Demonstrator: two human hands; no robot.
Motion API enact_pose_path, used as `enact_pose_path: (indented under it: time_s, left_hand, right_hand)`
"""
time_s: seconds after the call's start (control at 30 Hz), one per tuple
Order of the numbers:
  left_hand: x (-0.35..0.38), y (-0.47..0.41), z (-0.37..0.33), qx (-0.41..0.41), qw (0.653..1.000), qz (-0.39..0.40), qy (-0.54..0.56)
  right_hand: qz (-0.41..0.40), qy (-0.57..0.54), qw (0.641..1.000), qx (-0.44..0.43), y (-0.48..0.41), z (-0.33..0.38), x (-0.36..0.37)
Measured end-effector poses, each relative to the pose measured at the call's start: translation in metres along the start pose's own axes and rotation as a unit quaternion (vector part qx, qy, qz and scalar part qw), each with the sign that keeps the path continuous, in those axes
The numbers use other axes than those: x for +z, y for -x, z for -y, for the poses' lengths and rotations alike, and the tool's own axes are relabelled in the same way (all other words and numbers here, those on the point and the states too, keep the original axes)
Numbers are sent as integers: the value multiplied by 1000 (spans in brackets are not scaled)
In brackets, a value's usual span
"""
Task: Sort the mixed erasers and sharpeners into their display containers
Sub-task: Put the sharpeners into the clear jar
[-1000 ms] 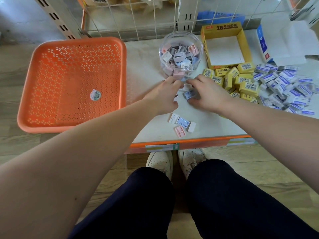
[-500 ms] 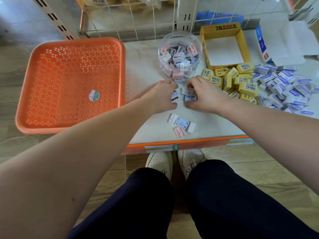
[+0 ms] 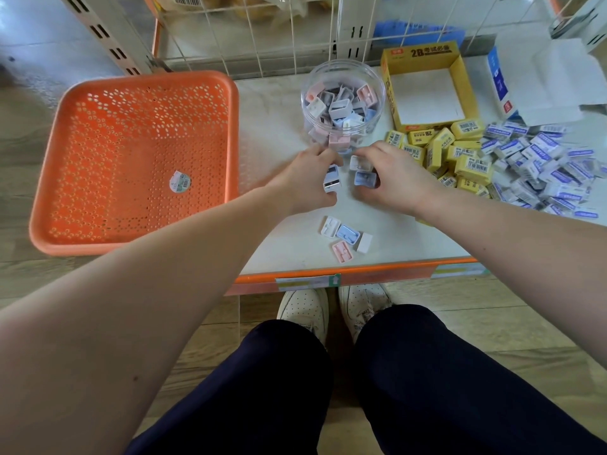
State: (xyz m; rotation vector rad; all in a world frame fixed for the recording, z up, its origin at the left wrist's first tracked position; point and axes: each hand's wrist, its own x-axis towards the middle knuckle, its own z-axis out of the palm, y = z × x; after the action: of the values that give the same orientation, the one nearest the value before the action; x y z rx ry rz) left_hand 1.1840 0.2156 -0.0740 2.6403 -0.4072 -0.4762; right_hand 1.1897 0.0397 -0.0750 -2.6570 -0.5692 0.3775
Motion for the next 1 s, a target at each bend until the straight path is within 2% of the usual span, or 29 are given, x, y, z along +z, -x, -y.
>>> enact_pose_path:
  time_s: [0.17,0.3,0.4,0.47,0.53,0.7,0.87,1.0]
  left_hand:
    - [-3,-2,-3,-23,996,-16,82]
    - [-7,-3,-3,-43,987,8,153]
    - [-21,-4,1,-90,948,92,291]
    - [-35,-3,6,-105,929,105,339]
    - [-48,-4,7,-85,934,89,335]
    - [-81,-8,-8,-12,960,78,267]
    - [-86,-12,-15,16,985,-80,153]
    - [-75,-19,-6,-7,989,-125,81]
  right_hand:
    - [-16,2,1000,-8,1,-1,0]
    - [-25,-10,1000,0,3,-1,-1]
    - [-53,-28,998,3,7,-2,-1]
    - [-64,-32,997,1,9,-1,-5]
    - [-80,-24,996,-11,8,3,-11]
    - [-182,-65,980,-41,-4,15,-29]
    - [-253,-59,966,-3,-21,8,-39]
    - [-265,-59,962,42,-35,12,-49]
